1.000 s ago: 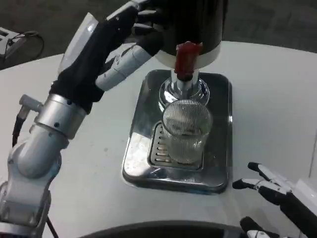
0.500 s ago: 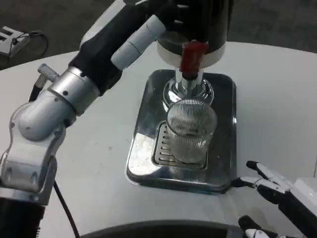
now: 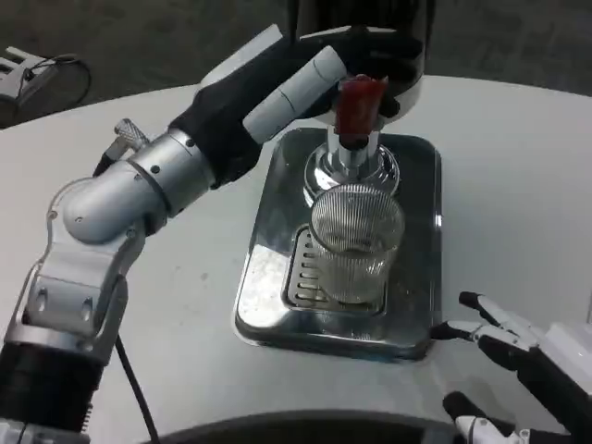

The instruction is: Grasp the cup under the faucet to collect the drink, then remove the cup.

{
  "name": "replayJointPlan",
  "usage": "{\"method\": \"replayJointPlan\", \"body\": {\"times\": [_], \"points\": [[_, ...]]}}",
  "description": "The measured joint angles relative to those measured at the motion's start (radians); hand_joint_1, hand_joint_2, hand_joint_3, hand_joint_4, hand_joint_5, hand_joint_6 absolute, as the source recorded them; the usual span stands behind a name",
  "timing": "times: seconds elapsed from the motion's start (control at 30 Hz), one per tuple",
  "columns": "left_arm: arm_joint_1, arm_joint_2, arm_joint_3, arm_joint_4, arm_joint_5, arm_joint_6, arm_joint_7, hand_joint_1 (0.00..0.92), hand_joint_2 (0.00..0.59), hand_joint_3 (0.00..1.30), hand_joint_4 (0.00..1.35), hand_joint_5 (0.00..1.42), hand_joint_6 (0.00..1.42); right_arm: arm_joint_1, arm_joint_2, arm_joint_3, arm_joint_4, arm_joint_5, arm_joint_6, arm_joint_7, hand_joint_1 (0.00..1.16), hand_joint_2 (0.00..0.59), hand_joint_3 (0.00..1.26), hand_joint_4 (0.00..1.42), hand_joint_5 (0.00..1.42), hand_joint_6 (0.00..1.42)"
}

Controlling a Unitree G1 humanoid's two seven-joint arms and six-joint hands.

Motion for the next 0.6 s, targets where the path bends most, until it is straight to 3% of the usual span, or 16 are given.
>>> {"method": "replayJointPlan", "body": {"times": [0.23,0.6], "points": [[-0.015,-0.001,-0.003,0.064,-0.001,-0.051,-0.017,0.0,0.075,0.3,0.27,0.39,0.39,-0.018,-0.001,0.023,0.013,-0.01,0.014,0.0,0.37,0.479,0.21,0.0,0.04,0.26],[-0.075,0.007,-0.063,0.165,0.033,-0.137,-0.085,0.0,0.073,0.29,0.25,0.37,0.35,-0.018,-0.001,0.032,0.012,-0.022,0.03,0.0,0.37,0.479,0.21,0.0,0.04,0.26]]}}
